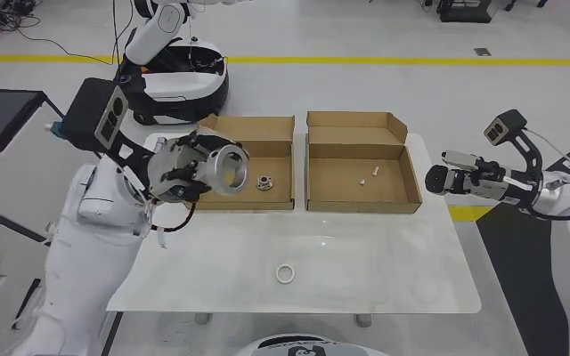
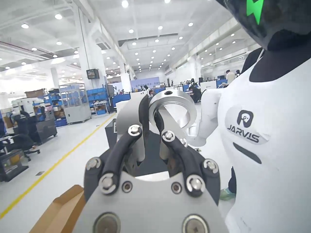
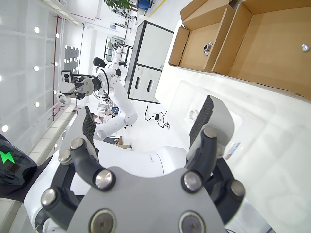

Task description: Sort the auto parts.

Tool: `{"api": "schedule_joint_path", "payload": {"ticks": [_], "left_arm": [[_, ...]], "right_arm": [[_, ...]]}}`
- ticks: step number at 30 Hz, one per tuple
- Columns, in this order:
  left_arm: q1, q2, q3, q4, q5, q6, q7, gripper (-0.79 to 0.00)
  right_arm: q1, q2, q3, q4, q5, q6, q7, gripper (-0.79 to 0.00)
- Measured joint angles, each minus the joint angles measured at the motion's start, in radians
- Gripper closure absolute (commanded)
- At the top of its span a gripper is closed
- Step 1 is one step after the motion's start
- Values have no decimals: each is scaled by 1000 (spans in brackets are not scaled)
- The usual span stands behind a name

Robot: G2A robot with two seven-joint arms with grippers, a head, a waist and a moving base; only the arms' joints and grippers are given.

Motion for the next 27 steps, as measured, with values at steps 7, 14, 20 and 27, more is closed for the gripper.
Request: {"api": "schedule_joint_path", "payload": {"ticks": [7,14,20,27], "left_arm": [[-8,-2,2,-42,-128,0,6,0],[-2,-19,-13,-86,-202,0,8,0],[15,-36,-39,-99,-251,0,-18,0],[38,-50,-74,-83,-242,0,-119,0]], "right_arm": [[0,0,0,0,0,0,0,-785],[0,0,0,0,0,0,0,-785],[0,0,0,0,0,0,0,-785],[0,0,0,0,0,0,0,-785]]}}
